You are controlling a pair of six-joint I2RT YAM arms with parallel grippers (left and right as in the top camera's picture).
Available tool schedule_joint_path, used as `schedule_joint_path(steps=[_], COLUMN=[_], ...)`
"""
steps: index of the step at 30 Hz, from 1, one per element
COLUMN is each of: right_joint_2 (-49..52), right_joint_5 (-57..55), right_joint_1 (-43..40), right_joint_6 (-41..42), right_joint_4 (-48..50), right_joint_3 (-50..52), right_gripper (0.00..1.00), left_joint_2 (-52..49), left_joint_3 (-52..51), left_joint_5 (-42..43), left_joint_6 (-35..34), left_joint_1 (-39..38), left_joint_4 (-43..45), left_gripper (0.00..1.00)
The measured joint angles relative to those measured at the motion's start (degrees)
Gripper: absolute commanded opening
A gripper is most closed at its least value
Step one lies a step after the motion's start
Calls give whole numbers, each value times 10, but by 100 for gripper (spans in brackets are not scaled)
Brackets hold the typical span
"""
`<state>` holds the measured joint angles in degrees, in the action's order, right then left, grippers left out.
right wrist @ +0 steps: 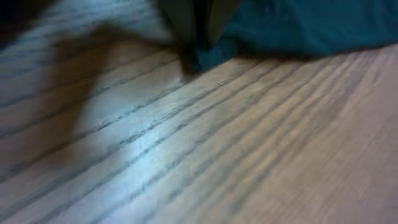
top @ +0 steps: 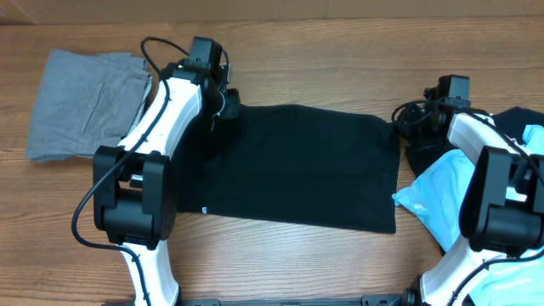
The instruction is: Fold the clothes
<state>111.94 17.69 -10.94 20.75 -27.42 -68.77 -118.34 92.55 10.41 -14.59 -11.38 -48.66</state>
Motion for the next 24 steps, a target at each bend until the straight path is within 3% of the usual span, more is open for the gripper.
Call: schedule_joint_path(steps=[6, 14, 18, 21, 24], right_joint_2=[-67, -72, -72, -72, -72], right_joint_5=[0, 0, 0, 0, 0], right_joint_1=[-2, -2, -2, -2, -2], right_joint_6=[0, 0, -1, -5, -7], right_joint_4=[-14, -34, -37, -42, -42], right_joint_3=[0, 0, 0, 0, 0], right_gripper=[4, 4, 4, 4, 4], left_joint_2=[0, 0, 0, 0, 0], left_joint_3=[-24, -77, -94, -97, -97], left_joint_5=[0, 1, 4, 5, 7], left_joint_6=[1, 1, 0, -1, -1], left_joint_1=[0, -1, -7, -13, -14], left_joint_4=[33, 103, 135, 143, 155], left_gripper=[44, 41, 32, 12, 9])
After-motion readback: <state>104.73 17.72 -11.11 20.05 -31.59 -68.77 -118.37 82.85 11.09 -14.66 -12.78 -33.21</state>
